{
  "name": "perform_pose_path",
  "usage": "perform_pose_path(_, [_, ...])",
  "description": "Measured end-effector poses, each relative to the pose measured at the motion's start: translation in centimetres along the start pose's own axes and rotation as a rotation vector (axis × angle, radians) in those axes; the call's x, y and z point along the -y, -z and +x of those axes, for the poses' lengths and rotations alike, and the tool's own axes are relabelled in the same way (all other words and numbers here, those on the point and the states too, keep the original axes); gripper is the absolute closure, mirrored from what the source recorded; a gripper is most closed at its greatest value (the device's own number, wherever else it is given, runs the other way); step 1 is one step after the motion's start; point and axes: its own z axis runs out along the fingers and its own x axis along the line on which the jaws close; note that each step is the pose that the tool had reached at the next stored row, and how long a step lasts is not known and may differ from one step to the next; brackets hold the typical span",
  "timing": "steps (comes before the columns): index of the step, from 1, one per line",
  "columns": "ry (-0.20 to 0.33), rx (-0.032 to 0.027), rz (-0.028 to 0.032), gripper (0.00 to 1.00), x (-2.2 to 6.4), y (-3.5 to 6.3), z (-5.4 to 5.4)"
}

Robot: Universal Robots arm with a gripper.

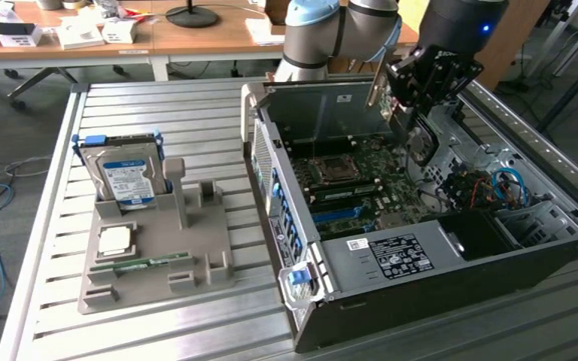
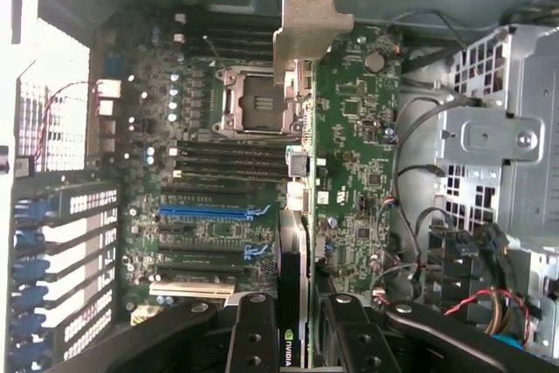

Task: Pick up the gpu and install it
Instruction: 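Insert the gpu into the slot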

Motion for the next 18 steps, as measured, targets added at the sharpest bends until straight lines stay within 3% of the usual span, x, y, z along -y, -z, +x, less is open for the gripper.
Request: perform_pose_path(18, [0.309, -0.0161, 0.0079, 0.74, 0.02, -0.31, 0.01])
